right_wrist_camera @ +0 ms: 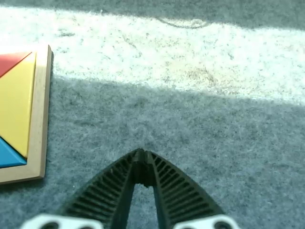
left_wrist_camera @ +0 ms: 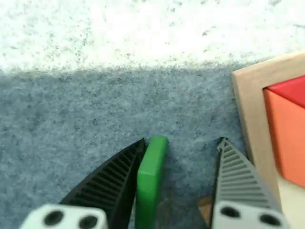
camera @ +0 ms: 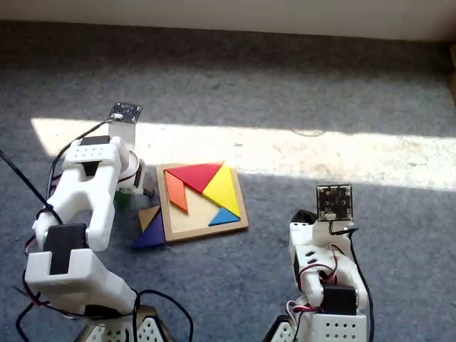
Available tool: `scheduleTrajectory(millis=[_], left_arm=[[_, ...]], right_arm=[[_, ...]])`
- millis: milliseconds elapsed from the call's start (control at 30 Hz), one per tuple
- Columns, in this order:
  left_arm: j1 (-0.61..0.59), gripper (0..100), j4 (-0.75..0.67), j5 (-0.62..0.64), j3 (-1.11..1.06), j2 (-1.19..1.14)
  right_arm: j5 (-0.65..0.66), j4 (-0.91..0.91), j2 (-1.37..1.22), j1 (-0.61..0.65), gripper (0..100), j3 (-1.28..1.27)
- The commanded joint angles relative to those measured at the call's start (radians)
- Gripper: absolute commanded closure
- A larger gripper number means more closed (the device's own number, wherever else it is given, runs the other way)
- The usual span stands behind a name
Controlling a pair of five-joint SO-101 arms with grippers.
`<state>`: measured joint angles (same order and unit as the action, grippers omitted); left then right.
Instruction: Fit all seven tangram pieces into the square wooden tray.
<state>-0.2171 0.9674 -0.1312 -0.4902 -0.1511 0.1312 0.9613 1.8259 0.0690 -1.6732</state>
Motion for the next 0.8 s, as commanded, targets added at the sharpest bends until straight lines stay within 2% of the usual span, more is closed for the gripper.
scheduleTrajectory(millis=[0, 333, 433, 600, 767], left_arm=[[-0.008, 83, 0.04, 0.009, 0.035, 0.002], [-0.008, 86, 0.06, -0.037, 0.035, 0.013], [-0.008, 92, 0.074, -0.04, 0.047, 0.015], [0.016, 99, 0.172, -0.04, 0.097, 0.088], [0.097, 99, 0.262, -0.04, 0.096, 0.239]], right_arm=[[0.009, -0.03, 0.01, -0.008, 98.9, -0.151], [0.009, -0.03, 0.01, -0.008, 98.9, -0.151], [0.009, -0.03, 0.01, -0.008, 98.9, -0.151], [0.009, -0.03, 0.01, -0.008, 98.9, -0.151], [0.009, -0.03, 0.01, -0.008, 98.9, -0.151]])
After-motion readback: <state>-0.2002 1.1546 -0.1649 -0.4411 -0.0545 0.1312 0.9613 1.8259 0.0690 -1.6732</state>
